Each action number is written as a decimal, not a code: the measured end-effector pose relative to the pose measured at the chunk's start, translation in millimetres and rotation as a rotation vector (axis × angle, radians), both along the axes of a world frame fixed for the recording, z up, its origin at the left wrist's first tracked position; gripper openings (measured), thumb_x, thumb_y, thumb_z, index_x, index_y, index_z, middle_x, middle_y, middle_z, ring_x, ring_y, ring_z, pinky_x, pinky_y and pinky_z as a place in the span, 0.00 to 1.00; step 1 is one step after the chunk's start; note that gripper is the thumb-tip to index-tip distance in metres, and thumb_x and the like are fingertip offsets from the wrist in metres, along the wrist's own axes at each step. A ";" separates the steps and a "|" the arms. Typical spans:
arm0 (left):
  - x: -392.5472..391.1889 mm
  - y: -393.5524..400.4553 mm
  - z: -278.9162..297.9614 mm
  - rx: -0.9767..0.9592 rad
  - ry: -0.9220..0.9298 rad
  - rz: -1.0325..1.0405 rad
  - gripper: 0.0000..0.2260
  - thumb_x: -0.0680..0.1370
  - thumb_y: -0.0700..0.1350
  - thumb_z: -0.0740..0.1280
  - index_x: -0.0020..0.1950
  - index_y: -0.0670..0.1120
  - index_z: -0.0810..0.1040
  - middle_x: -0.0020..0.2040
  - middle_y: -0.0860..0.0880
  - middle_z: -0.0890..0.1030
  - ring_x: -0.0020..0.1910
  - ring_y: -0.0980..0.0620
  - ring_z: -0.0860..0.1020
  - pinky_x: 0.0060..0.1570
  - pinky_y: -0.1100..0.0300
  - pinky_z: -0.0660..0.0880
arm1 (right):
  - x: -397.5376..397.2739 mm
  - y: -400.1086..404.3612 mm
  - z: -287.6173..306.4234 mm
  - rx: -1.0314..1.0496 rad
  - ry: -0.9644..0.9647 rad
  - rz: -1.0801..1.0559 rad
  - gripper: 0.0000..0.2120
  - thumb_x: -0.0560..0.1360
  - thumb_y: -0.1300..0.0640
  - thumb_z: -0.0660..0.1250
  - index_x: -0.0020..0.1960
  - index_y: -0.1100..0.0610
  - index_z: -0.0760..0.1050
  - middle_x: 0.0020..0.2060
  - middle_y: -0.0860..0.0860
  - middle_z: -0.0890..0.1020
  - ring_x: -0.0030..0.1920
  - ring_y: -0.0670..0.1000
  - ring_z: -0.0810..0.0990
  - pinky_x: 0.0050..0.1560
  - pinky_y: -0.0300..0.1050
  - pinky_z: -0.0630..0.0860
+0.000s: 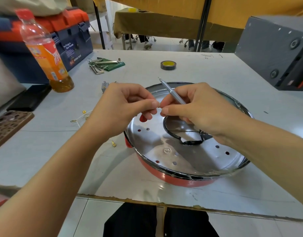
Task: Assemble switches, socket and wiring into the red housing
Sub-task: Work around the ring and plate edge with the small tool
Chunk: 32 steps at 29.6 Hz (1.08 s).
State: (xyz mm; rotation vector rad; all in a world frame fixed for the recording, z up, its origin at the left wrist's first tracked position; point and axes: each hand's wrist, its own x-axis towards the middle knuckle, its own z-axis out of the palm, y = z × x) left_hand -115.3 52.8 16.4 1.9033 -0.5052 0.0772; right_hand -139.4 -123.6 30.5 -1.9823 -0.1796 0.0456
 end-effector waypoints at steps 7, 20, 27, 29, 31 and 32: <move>-0.2 -1.4 1.2 0.008 -0.008 0.014 0.02 0.72 0.38 0.71 0.44 0.42 0.82 0.36 0.43 0.84 0.37 0.41 0.81 0.39 0.59 0.81 | 1.2 0.2 2.2 0.033 -0.008 0.003 0.01 0.71 0.62 0.71 0.42 0.59 0.82 0.37 0.56 0.85 0.22 0.42 0.64 0.24 0.32 0.64; -8.1 -0.4 3.6 -0.015 0.057 -0.014 0.06 0.72 0.38 0.71 0.48 0.41 0.77 0.36 0.46 0.85 0.37 0.50 0.84 0.43 0.49 0.80 | -0.1 2.5 0.9 0.012 -0.075 0.011 0.03 0.69 0.58 0.73 0.40 0.58 0.82 0.22 0.44 0.76 0.22 0.39 0.70 0.24 0.27 0.65; -4.6 7.7 -0.2 0.167 -0.014 -0.070 0.07 0.72 0.44 0.71 0.49 0.47 0.81 0.41 0.54 0.85 0.43 0.58 0.83 0.47 0.65 0.78 | 1.7 -5.0 11.4 -0.041 0.020 0.120 0.03 0.69 0.60 0.73 0.38 0.59 0.81 0.24 0.49 0.76 0.24 0.41 0.71 0.24 0.30 0.67; -5.4 10.5 -0.2 0.306 -0.101 -0.117 0.06 0.74 0.44 0.69 0.49 0.50 0.82 0.43 0.58 0.84 0.46 0.63 0.80 0.47 0.73 0.73 | 0.4 -10.3 15.0 -0.059 0.103 0.229 0.02 0.69 0.63 0.73 0.38 0.60 0.81 0.25 0.49 0.77 0.23 0.41 0.71 0.23 0.29 0.66; -6.1 11.1 -2.3 0.407 -0.153 -0.146 0.06 0.75 0.44 0.67 0.48 0.52 0.83 0.44 0.58 0.83 0.48 0.60 0.79 0.51 0.67 0.73 | -2.0 -12.5 15.5 -0.130 0.151 0.328 0.02 0.69 0.62 0.73 0.37 0.59 0.82 0.24 0.47 0.77 0.23 0.40 0.70 0.24 0.29 0.65; -6.2 10.8 -4.0 0.431 -0.163 -0.151 0.07 0.76 0.44 0.66 0.48 0.51 0.83 0.44 0.57 0.83 0.49 0.59 0.79 0.56 0.62 0.72 | -2.8 -12.0 14.5 -0.164 0.175 0.368 0.02 0.68 0.61 0.73 0.37 0.57 0.82 0.24 0.46 0.75 0.24 0.41 0.68 0.24 0.29 0.64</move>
